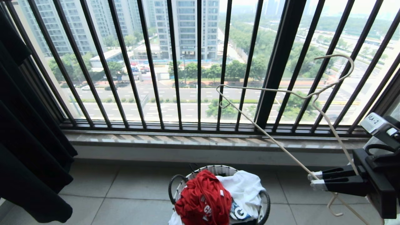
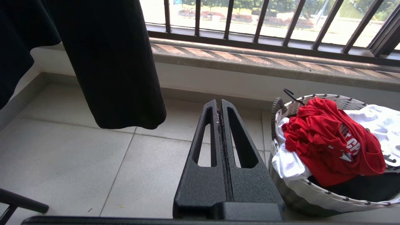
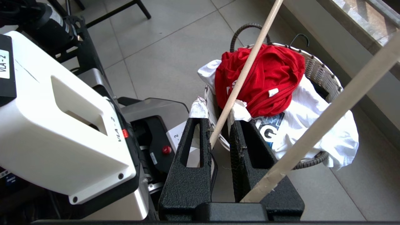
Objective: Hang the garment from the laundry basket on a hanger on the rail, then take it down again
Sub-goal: Pick up clothes from the basket
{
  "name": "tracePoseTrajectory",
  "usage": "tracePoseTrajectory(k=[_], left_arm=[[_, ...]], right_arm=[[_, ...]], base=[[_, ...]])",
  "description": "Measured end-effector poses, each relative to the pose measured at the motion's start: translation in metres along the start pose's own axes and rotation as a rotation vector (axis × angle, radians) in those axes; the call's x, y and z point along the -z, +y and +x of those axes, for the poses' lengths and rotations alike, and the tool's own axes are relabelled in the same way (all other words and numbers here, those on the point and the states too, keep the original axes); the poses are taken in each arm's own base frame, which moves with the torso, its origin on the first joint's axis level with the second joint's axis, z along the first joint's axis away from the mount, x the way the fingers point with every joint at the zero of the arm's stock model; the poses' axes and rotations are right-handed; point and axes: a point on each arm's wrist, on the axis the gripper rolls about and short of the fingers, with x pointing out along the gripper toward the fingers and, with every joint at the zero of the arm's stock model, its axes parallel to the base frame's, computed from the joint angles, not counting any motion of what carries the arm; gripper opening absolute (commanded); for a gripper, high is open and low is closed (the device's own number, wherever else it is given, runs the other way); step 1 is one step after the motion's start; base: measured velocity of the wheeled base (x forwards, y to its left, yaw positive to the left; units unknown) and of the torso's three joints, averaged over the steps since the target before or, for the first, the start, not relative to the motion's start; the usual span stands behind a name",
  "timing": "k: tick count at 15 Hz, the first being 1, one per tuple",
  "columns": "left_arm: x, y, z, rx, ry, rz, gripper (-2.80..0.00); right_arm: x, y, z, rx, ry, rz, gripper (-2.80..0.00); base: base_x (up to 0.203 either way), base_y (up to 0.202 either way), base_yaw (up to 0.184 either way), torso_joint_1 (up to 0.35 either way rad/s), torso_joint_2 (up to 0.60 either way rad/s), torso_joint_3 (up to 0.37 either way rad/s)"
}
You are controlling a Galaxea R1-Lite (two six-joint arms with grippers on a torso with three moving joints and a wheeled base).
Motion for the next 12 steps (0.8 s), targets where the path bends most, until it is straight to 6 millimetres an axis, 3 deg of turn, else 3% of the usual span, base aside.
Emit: tracePoseTrajectory(k=[12], left_arm=[[0.0, 0.0, 0.0, 0.0, 0.0, -0.003, -2.8]], right_arm=[[-0.005, 0.016, -0.011, 0.018, -0.034, -0.053, -2.8]], base=[[0.0, 0.0, 0.0, 0.002, 0.0, -0.197]])
